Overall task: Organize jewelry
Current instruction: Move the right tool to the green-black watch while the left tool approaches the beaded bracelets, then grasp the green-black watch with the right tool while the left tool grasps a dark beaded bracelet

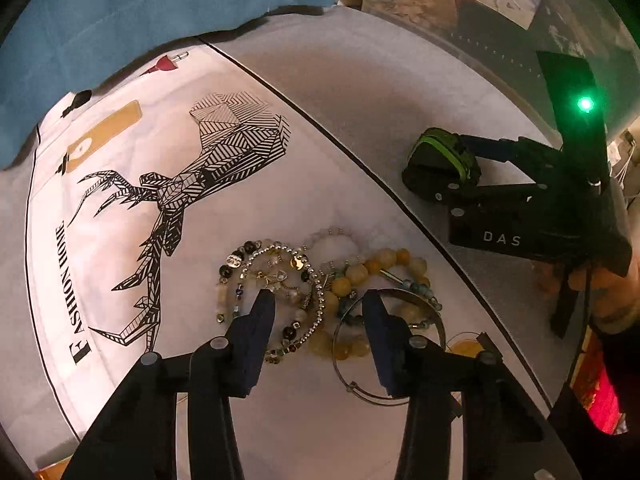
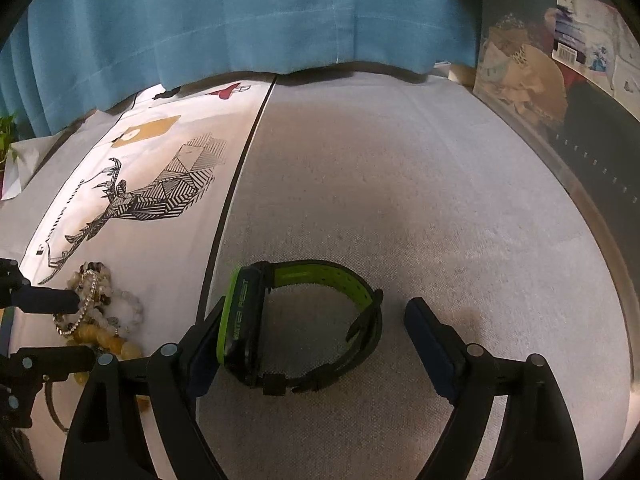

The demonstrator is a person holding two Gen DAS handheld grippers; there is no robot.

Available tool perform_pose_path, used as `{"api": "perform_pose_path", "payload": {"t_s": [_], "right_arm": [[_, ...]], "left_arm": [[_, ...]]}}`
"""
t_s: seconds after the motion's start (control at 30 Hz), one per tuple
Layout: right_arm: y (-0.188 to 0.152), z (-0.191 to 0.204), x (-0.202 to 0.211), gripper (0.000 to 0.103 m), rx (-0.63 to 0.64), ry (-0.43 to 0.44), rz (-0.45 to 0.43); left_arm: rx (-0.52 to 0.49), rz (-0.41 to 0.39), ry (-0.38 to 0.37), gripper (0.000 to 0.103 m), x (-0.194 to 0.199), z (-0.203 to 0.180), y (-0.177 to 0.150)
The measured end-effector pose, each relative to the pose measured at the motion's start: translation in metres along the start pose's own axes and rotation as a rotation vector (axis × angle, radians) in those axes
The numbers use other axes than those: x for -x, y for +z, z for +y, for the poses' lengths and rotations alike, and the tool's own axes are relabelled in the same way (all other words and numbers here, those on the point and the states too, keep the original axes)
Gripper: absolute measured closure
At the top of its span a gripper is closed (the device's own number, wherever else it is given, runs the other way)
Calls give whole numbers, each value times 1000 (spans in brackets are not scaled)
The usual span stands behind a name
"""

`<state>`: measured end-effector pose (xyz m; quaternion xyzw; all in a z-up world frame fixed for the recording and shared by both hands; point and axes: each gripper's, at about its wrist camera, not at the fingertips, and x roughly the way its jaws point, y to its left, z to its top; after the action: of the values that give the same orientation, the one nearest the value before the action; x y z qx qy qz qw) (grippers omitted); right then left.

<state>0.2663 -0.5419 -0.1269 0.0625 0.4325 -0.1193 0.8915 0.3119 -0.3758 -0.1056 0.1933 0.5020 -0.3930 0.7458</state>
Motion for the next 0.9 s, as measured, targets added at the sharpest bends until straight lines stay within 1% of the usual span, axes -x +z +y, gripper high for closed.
{"api": "perform_pose_path", "payload": {"t_s": [0.13, 0.2, 0.23, 0.27, 0.37, 0.5, 0.67, 0.8, 0.9], "right_arm": [[0, -1, 1, 18, -10, 7, -1], [0, 0, 0, 18, -11, 6, -2], [0, 1, 0, 18, -12, 3, -2], [0, 0, 0, 18, -12, 4, -1], [0, -2, 1, 18, -15, -2, -9], [1, -4, 2, 18, -17, 2, -8], [0, -3, 1, 18, -22, 1, -6], [0, -4, 1, 18, -22, 0, -6], [0, -3, 0, 18, -16, -7, -3]], "left_arm": [[42, -7, -36, 61, 3, 8, 1], [52, -4, -34, 61, 1, 9, 1], [54, -4, -37, 63, -1, 9, 2], [58, -9, -44, 69, 0, 10, 2], [48, -14, -57, 79, 1, 7, 2], [51, -12, -79, 79, 5, 6, 2], [119, -17, -106, 79, 5, 15, 4], [164, -5, -106, 79, 0, 21, 6], [156, -4, -92, 80, -3, 17, 7]]}}
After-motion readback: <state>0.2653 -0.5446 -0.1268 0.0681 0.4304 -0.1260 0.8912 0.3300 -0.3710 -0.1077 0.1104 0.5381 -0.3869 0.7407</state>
